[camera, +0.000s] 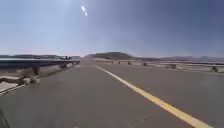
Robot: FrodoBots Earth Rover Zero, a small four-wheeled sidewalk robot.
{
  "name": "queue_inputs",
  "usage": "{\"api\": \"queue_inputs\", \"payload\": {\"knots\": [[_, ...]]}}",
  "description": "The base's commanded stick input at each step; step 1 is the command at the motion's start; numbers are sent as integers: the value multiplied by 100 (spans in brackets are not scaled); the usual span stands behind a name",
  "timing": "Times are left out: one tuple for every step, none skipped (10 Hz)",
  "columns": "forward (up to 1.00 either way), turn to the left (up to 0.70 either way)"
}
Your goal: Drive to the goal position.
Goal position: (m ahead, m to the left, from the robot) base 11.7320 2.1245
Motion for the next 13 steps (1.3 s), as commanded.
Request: {"api": "queue_inputs", "payload": {"knots": [[70,0],[70,0],[70,0],[70,0],[70,35],[70,35],[70,0],[70,0],[70,0],[70,0],[70,0],[64,0],[57,0]]}}
